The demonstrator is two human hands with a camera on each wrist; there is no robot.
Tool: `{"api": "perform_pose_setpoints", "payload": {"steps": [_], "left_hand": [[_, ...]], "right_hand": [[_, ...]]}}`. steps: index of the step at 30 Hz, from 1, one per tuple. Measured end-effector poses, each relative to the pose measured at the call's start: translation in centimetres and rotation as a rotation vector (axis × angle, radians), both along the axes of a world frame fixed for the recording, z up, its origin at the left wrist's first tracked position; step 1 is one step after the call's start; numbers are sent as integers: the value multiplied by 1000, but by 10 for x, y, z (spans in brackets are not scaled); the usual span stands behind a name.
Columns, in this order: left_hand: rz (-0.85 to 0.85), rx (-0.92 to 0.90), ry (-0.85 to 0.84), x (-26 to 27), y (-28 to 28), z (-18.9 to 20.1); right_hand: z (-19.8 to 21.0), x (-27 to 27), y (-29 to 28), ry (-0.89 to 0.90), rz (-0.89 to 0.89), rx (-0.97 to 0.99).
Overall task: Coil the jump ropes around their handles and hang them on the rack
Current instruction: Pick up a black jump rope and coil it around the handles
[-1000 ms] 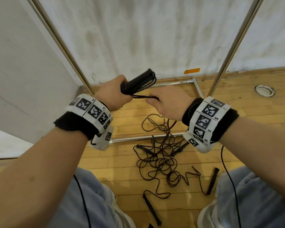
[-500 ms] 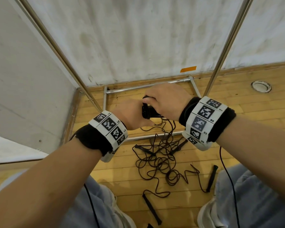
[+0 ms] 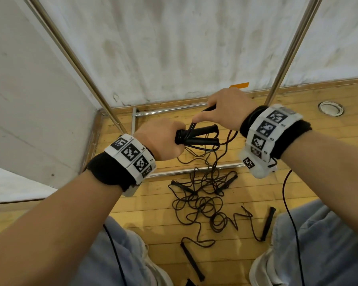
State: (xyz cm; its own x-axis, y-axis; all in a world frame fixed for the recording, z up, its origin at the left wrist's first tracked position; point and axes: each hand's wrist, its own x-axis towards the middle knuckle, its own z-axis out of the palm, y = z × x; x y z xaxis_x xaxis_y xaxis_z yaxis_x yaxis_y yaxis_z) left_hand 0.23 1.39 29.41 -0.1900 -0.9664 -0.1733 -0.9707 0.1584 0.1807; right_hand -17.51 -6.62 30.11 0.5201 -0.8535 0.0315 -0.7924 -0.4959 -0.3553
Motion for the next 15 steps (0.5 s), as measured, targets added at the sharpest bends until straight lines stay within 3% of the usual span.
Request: {"api": "perform_pose_setpoints", "payload": {"steps": [3, 7, 11, 15], "left_hand": [[-79, 7, 127, 6, 4, 13], [-96, 17, 273, 2, 10, 24], [11, -17, 551, 0, 11, 30], [138, -39, 872, -3, 10, 36]], "right_hand": [[2, -7, -8, -210, 43, 268], [-1, -9, -7, -324, 125, 447], [-12, -11, -13, -373, 74, 603], [-11, 11, 8, -712, 115, 937]]}}
